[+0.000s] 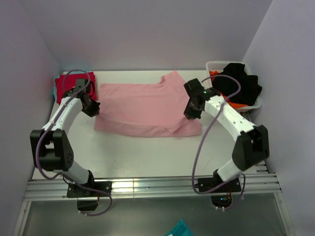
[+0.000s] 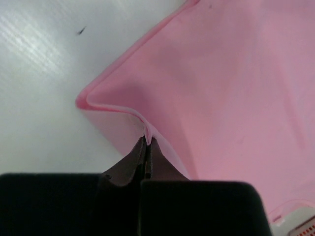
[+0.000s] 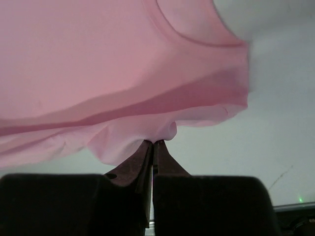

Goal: Fold and stack the t-shirts
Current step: Fold the flattened tshirt in 1/3 of the way

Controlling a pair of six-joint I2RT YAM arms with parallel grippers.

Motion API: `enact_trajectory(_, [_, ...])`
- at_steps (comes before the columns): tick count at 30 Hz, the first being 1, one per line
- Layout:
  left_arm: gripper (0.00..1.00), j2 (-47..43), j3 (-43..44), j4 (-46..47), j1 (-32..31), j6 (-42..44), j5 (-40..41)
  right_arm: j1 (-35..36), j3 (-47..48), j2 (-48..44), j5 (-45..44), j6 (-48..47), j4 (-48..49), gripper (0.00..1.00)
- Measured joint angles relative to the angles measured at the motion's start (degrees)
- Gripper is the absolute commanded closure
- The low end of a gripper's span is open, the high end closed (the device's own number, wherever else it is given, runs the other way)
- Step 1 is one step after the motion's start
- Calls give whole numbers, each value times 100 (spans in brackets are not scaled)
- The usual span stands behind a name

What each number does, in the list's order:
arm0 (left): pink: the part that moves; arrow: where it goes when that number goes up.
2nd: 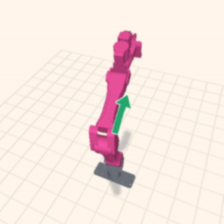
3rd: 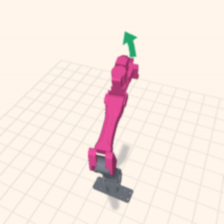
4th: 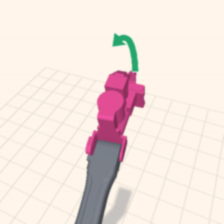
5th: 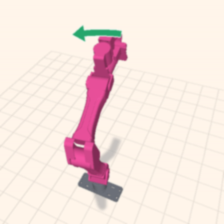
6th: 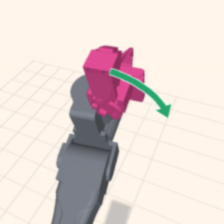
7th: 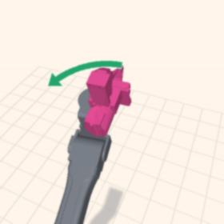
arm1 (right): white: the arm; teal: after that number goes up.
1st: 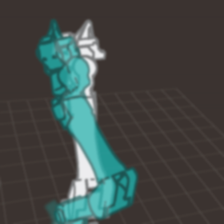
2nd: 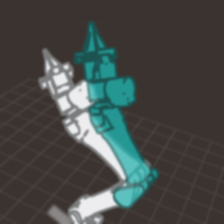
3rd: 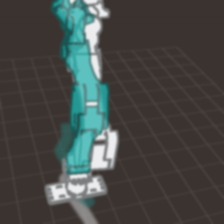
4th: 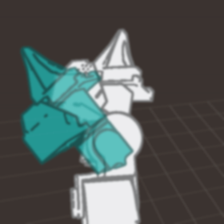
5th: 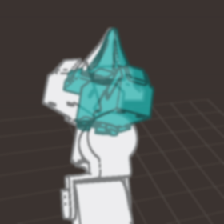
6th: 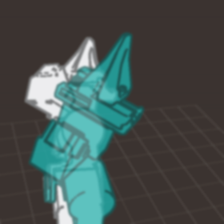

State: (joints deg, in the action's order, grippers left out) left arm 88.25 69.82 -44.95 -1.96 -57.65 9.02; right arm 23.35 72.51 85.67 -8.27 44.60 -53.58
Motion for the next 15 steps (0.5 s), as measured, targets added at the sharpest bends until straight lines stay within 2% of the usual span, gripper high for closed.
enact_trajectory(13, [100, 2400, 1952, 256, 448, 146, -229, -509, 3368, 3541, -13, -573, -122, 100])
enact_trajectory(14, [98, 2524, 2011, 267, 503, 146, -232, -540, 3637, 3768, -28, -575, -181, 93])
enact_trajectory(15, [61, 2632, 2041, 271, 549, 144, -251, -566, 3880, 3965, -37, -566, -258, 76])
